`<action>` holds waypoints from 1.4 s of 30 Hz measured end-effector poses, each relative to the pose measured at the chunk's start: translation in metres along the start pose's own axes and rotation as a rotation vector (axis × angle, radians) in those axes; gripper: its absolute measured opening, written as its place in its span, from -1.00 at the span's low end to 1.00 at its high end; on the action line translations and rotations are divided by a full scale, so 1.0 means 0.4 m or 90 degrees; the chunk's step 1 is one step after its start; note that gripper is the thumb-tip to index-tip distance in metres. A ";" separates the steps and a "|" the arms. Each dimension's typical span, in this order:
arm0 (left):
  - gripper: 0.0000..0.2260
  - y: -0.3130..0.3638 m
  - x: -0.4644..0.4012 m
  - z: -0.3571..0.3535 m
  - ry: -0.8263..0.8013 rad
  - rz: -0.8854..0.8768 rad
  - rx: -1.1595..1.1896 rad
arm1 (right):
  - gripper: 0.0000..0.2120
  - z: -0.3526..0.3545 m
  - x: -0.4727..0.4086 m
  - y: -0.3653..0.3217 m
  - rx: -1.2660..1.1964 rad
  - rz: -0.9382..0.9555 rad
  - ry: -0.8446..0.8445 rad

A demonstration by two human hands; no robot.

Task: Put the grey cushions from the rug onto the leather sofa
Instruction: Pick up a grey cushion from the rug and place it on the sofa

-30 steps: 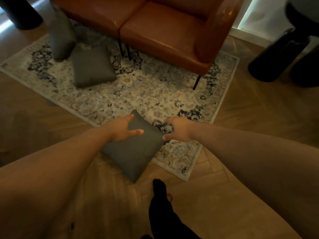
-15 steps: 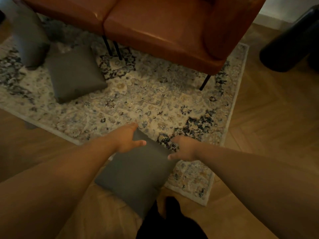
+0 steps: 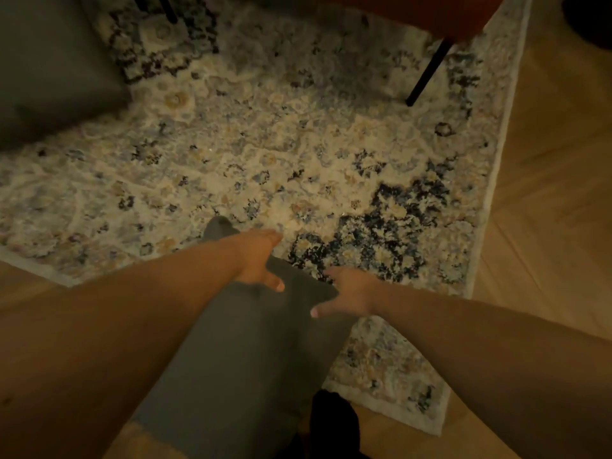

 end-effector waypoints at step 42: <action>-0.18 0.017 0.840 0.795 0.535 -0.034 -0.101 | -0.13 0.648 0.786 -0.729 0.523 0.189 0.409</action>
Point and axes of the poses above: each hand's wrist, its own x-axis away from the middle knuckle, its own z-axis out of the back of the hand, y = z × x, the point moved 7 cm from there along -x, towards the middle knuckle, and after that the axes turned 11 degrees about z, right-handed, at the moved point
